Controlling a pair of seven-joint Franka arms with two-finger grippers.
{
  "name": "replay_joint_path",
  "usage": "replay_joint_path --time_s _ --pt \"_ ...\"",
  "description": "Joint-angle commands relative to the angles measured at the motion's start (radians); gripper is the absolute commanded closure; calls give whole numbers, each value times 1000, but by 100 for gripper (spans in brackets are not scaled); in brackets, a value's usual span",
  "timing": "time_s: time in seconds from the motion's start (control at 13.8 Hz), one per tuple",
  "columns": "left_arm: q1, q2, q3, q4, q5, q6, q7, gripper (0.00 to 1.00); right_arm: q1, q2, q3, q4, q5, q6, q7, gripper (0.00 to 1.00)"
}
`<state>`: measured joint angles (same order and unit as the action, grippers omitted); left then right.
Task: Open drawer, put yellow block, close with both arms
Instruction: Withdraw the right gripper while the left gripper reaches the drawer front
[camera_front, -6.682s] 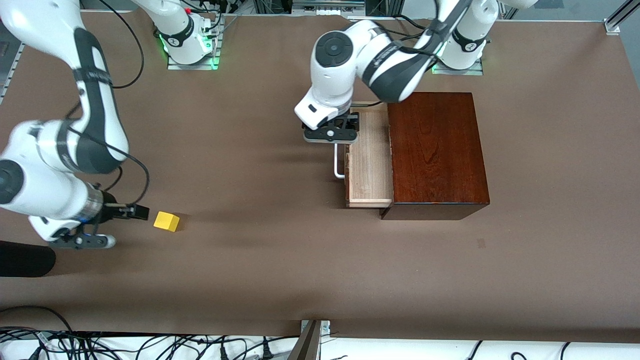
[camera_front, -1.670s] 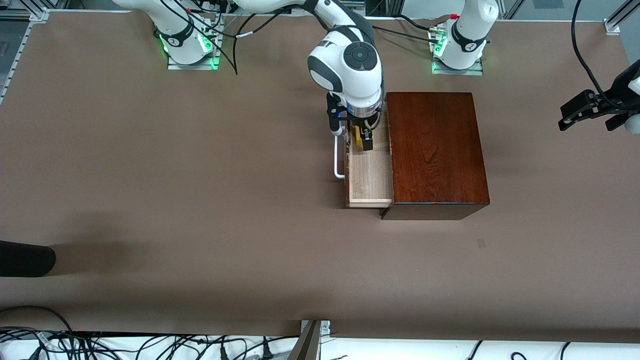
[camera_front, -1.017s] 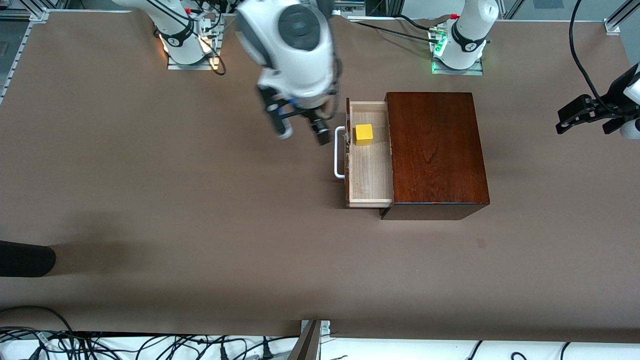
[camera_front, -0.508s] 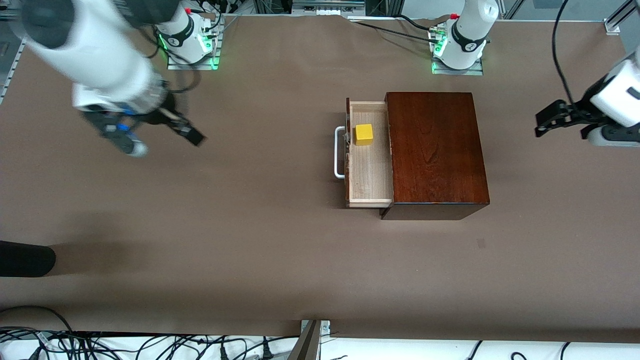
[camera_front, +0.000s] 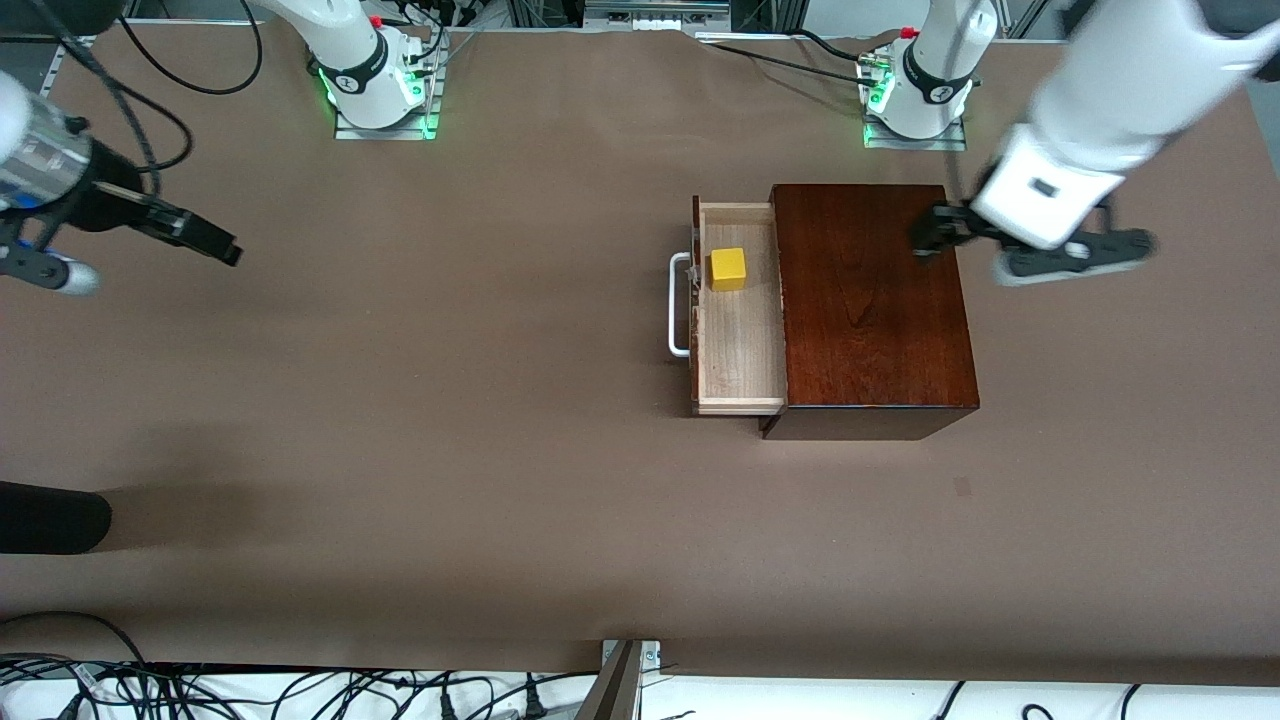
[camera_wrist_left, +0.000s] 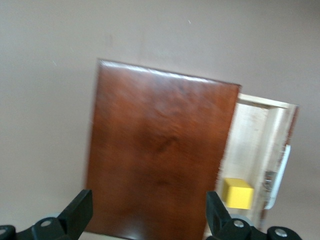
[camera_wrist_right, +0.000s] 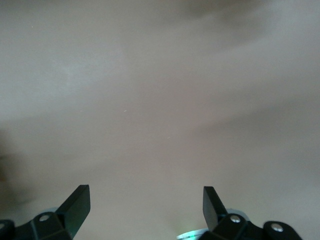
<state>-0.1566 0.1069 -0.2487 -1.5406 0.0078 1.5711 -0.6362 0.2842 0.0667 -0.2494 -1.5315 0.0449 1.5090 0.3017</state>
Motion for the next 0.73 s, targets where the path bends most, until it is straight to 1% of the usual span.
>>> replay_joint_path --time_s 0.0,0.15,0.22,0.36,0.44,0.51,0.58,0.65 --pt "-43 101 -87 88 -5 -16 -249 0 -196 -28 146 -27 -25 22 -188 0" --pt "-153 167 -87 129 1 -16 -411 0 -278 -28 214 -27 -45 33 -249 0" --pt "-188 198 -87 149 3 -16 -486 0 -287 -28 228 -27 -59 36 -253 0" --pt "-260 258 -89 184 0 -11 -632 0 -292 -25 228 -29 -62 46 -265 0" --pt "-302 304 -83 226 0 -9 -704 7 -292 -25 228 -29 -63 53 -291 0" --pt "-340 356 -81 275 0 -9 -774 23 -292 -24 225 -27 -65 56 -299 0" --pt "-363 399 -78 315 -2 -6 -822 43 -292 -22 223 -29 -68 56 -300 0" --pt "-385 434 -77 350 -2 -6 -841 58 -290 -22 223 -27 -68 56 -300 0"
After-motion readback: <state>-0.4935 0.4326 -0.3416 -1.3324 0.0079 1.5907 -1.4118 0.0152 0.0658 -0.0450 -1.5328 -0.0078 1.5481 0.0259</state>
